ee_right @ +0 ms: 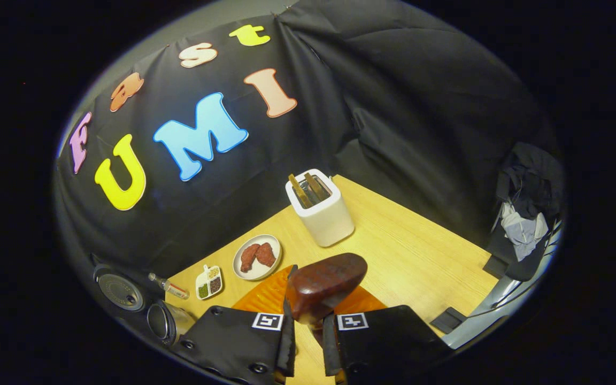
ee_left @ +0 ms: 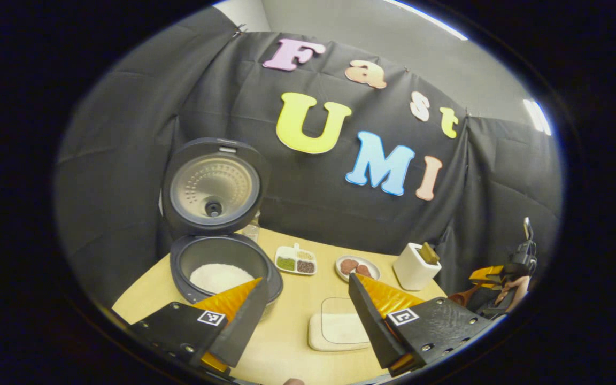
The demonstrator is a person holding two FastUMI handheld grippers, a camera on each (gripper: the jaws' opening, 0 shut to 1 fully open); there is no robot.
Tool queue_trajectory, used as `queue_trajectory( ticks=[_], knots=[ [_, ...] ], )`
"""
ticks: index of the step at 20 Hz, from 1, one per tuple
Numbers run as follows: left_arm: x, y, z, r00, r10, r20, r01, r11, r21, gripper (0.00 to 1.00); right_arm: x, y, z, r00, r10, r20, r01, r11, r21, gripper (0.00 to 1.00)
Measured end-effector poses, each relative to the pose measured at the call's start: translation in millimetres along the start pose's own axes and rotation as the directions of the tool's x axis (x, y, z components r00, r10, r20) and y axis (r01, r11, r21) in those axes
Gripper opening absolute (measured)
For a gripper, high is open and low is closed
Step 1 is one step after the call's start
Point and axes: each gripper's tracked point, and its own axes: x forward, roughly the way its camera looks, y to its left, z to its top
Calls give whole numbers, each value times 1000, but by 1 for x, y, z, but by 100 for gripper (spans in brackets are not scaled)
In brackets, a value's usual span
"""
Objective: Close the left gripper, press the button to open the rice cooker; take a wooden spoon from the chopstick holder with the right hand, scoop a spoonful of rice and pour it into the rice cooker, then put the wooden spoon back into the chopstick holder.
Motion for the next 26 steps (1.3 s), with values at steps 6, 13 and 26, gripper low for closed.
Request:
queue_trajectory(
  ticks=[6, 13, 26],
  knots=[
    [-25, 54, -5, 999, 43, -2, -43, 999, 16, 92, -8, 70, -23, 994, 108, -36, -108, 994, 4, 23],
    [-59, 89, -18, 992, 123, -12, -123, 992, 0, 92, 16, 139, -84, 962, 242, -126, -251, 967, -54, 22],
    [-48, 81, -43, 991, 86, -101, -81, 995, 54, 94, 71, 139, -158, 963, 222, -150, -260, 910, -322, 23]
  ],
)
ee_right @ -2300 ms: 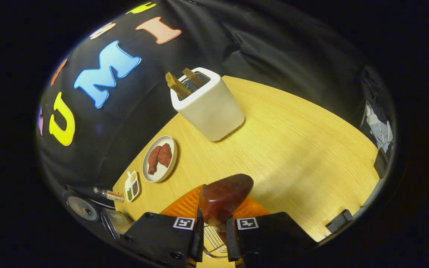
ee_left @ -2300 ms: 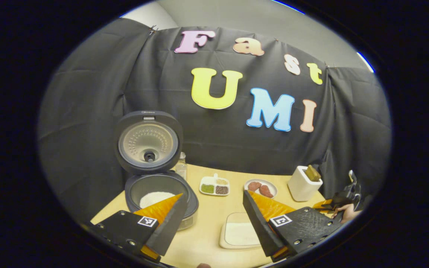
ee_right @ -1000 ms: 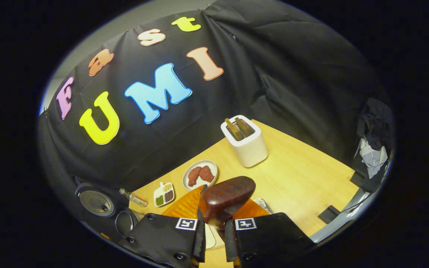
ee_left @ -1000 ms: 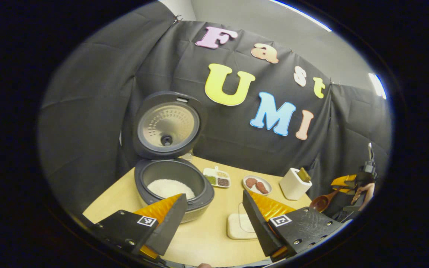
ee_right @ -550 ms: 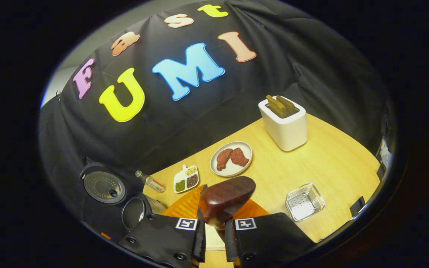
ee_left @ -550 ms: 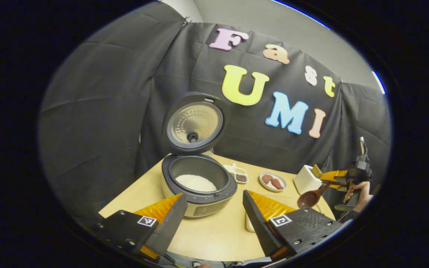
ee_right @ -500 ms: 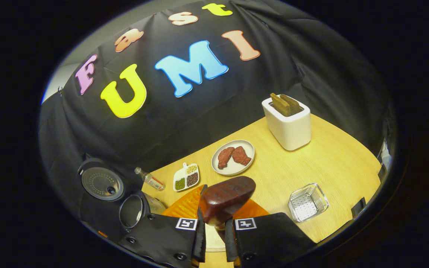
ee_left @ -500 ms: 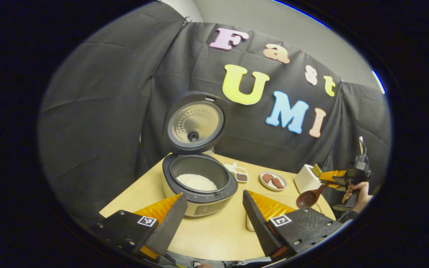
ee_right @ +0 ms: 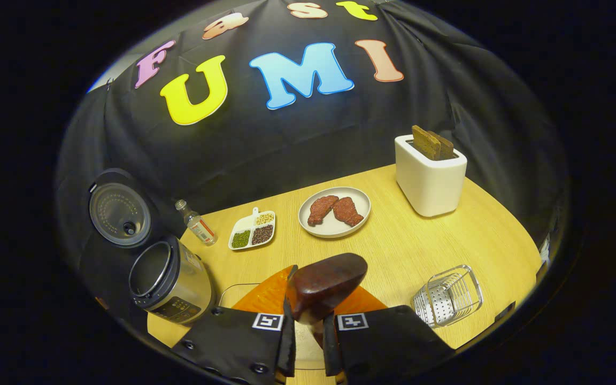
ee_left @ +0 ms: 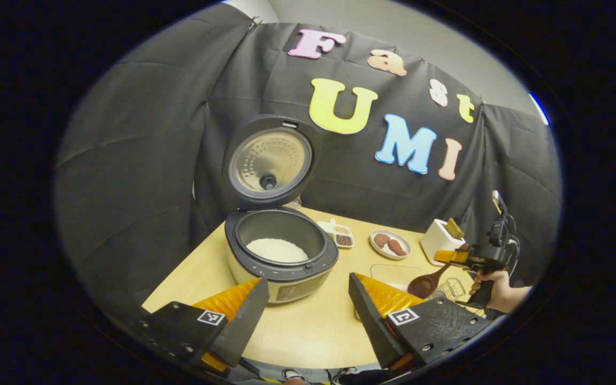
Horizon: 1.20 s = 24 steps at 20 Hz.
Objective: Close the left gripper, press the button to open the rice cooker; take a wooden spoon from the chopstick holder with the right hand, scoop a spoonful of rice and pour it into the rice cooker, then put the wooden spoon back into the chopstick holder.
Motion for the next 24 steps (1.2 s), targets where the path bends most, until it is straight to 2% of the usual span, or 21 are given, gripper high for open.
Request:
queue_trajectory(
  ticks=[5, 6, 8, 9, 14, 17, 18, 19, 21, 24],
  knots=[
    [3, -3, -6, 1000, -12, -12, 12, 1000, -5, 92, -8, 2, -7, 1000, -3, -23, 3, 1000, -20, 19],
    [4, -3, -8, 1000, -13, -15, 13, 1000, -13, 92, -15, 1, -4, 1000, -5, -9, 5, 1000, -15, 23],
    [4, -5, -10, 1000, -23, -20, 22, 999, -33, 92, -37, -1, 6, 1000, 2, 18, -2, 1000, 27, 20],
    [6, -8, -12, 999, -32, -23, 31, 999, -41, 94, -47, -2, 11, 1000, 2, 29, -3, 999, 50, 23],
    [16, -23, -13, 997, -79, -22, 78, 996, -45, 94, -101, -18, 39, 995, -22, 102, 6, 988, 154, 23],
    [21, -40, -12, 992, -123, -12, 123, 991, -47, 92, -133, -47, 54, 988, -77, 135, 51, 980, 190, 23],
    [23, -43, -14, 991, -136, -13, 135, 990, -47, 94, -146, -61, 59, 982, -109, 151, 78, 977, 198, 19],
    [25, -48, -16, 989, -148, -17, 147, 988, -49, 94, -156, -74, 63, 977, -143, 159, 110, 974, 198, 23],
    [28, -56, -22, 984, -175, -27, 173, 983, -59, 94, -179, -97, 69, 961, -206, 185, 172, 968, 180, 23],
    [33, -62, -30, 978, -202, -44, 199, 978, -60, 92, -199, -107, 75, 948, -245, 205, 205, 958, 198, 23]
  ],
)
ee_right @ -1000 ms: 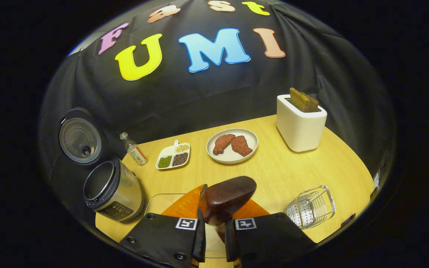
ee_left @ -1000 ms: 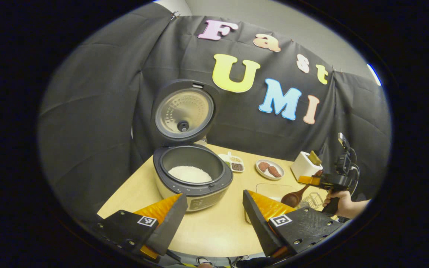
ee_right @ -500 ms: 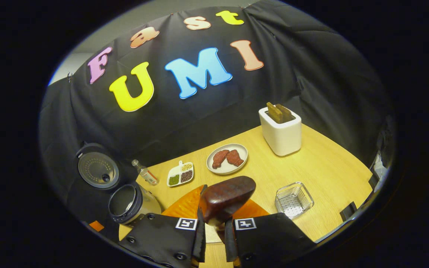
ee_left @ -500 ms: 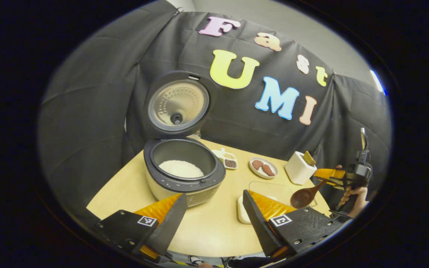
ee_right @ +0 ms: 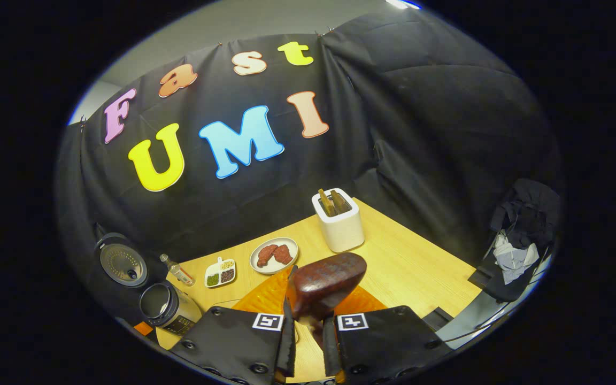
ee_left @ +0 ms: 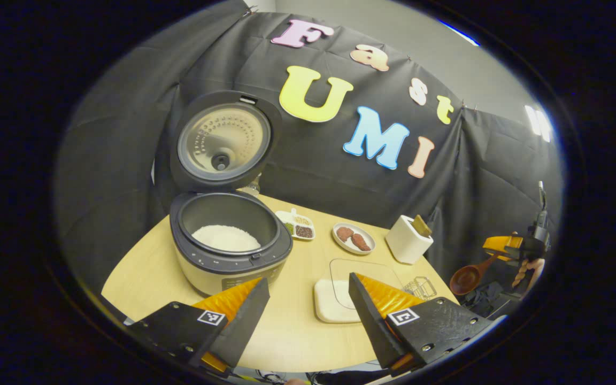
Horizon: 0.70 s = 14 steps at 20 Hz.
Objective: Close the left gripper, press the button to open the rice cooker; take a wooden spoon from the chopstick holder with the right hand, scoop a spoonful of rice and pour it into the rice cooker, then put the wooden spoon back into the chopstick holder.
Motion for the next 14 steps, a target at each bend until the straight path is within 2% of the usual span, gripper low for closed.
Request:
queue_trajectory(
  ticks=[4, 9, 12, 14],
  knots=[
    [1, 4, 4, 1000, 4, 2, -4, 1000, 14, 96, 17, 43, -10, 997, 81, -21, -80, 996, 31, 23],
    [-6, 22, 9, 999, 52, 14, -52, 999, 5, 92, 58, 127, -32, 970, 236, -64, -239, 970, -49, 23],
    [-12, 38, 7, 996, 93, 12, -93, 996, -12, 94, 88, 153, -61, 957, 265, -118, -278, 953, -117, 23],
    [-14, 49, 2, 992, 123, 4, -123, 992, -24, 92, 108, 154, -83, 957, 248, -152, -274, 944, -184, 23]
  ],
)
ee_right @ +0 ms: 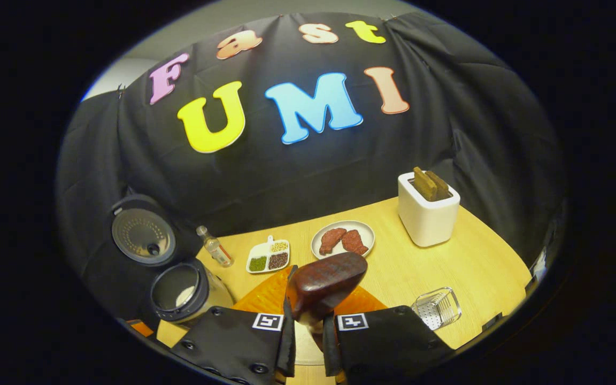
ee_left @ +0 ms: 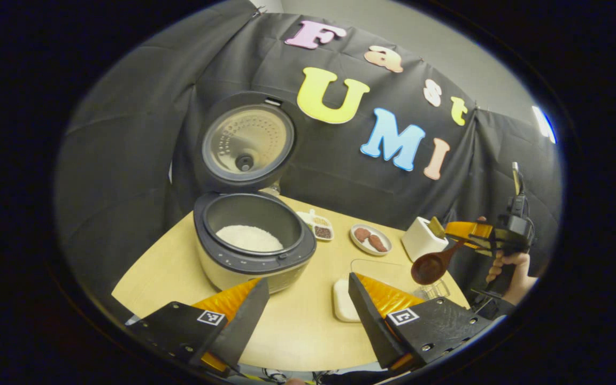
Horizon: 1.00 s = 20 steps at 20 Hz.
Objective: Close the left gripper, press the button to open the rice cooker; take a wooden spoon from the chopstick holder with the right hand, scoop a spoonful of rice and pour it into the rice cooker, then put the wooden spoon back into the chopstick holder.
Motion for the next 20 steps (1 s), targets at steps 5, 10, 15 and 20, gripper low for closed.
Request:
queue_trajectory(
  ticks=[5, 10, 15, 20],
  knots=[
    [2, 21, -14, 998, 53, -25, -54, 998, -16, 94, 43, -7, -54, 995, -27, -99, 11, 987, -162, 23],
    [8, 31, -13, 996, 88, -29, -89, 996, -19, 94, 58, 9, -119, 972, -24, -235, -10, 990, -141, 23],
    [7, 42, -7, 993, 115, -10, -115, 993, -5, 94, 59, 67, -139, 942, 90, -324, -67, 994, 84, 23],
    [-6, 48, -5, 991, 137, 5, -137, 990, -10, 94, 63, 92, -134, 918, 154, -365, -76, 973, 219, 23]
  ],
)
